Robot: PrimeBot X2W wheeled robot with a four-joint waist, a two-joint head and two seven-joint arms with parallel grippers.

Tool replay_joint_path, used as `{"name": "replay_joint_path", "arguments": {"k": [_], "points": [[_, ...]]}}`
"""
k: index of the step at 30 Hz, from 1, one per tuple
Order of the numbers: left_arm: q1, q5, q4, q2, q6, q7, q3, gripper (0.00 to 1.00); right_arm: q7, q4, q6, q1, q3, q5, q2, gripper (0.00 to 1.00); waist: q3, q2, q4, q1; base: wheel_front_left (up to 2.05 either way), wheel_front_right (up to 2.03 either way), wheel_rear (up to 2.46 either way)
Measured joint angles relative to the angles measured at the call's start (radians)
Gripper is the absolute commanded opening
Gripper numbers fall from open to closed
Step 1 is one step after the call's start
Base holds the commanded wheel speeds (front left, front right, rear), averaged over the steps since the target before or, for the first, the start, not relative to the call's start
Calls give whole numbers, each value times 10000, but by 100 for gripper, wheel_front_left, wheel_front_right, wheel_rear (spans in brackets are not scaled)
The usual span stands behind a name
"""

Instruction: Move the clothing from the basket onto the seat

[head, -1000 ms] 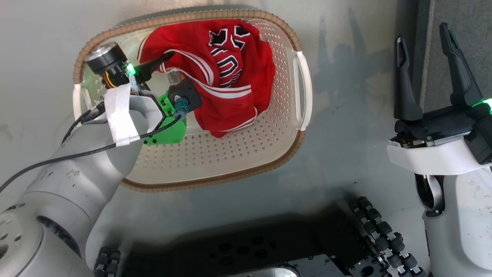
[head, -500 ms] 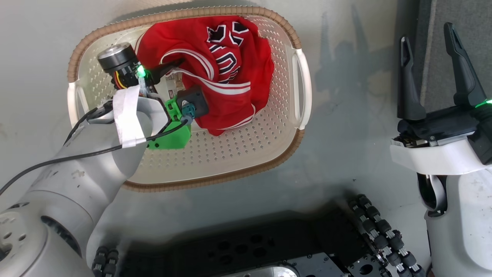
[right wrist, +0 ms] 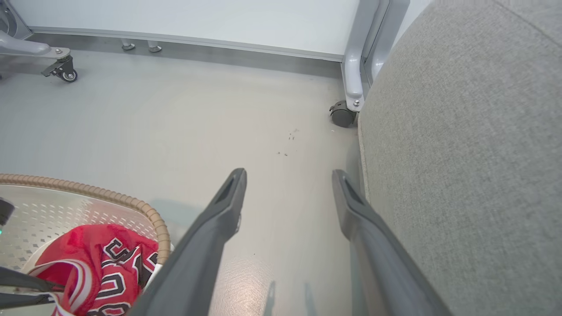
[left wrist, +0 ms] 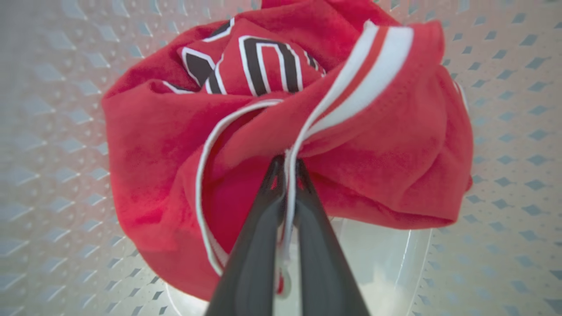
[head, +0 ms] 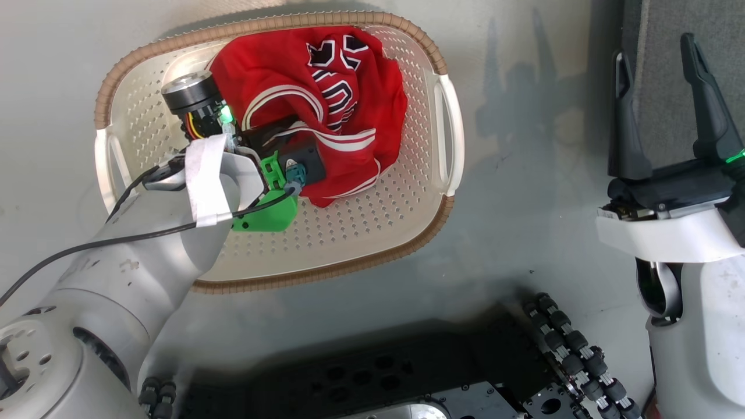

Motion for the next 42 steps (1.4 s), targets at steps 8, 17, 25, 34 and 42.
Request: {"name": "replay_joint_path", "arguments": {"k": [8,17,25,34,42], "points": [[698,-700,-1549,81,257,0,619,0,0,305,0,-238,104,121,2,100,-427,0,38,0,0,0,0],[2649,-938,-4243,537,999,0,1674,0,0,648,0,-108,21,198,4,100,-1763,0,295,-1,0,0,0],[4673,-1049,-6032,621,1333,0,2897,0,0,1104,0,730,-224,309,8,100,-3406,0,472,-1,0,0,0],[6741,-1179,-7718,100,1363,0,4815,0,0,1864,0,1882,305,790,8,100,-5668,0,696,-1,0,0,0],[8115,-997,-9104,-387,1208,0,6383,0,-2,2360,0,2816,794,955,8,100,-7766,0,862,-1,0,0,0]]}}
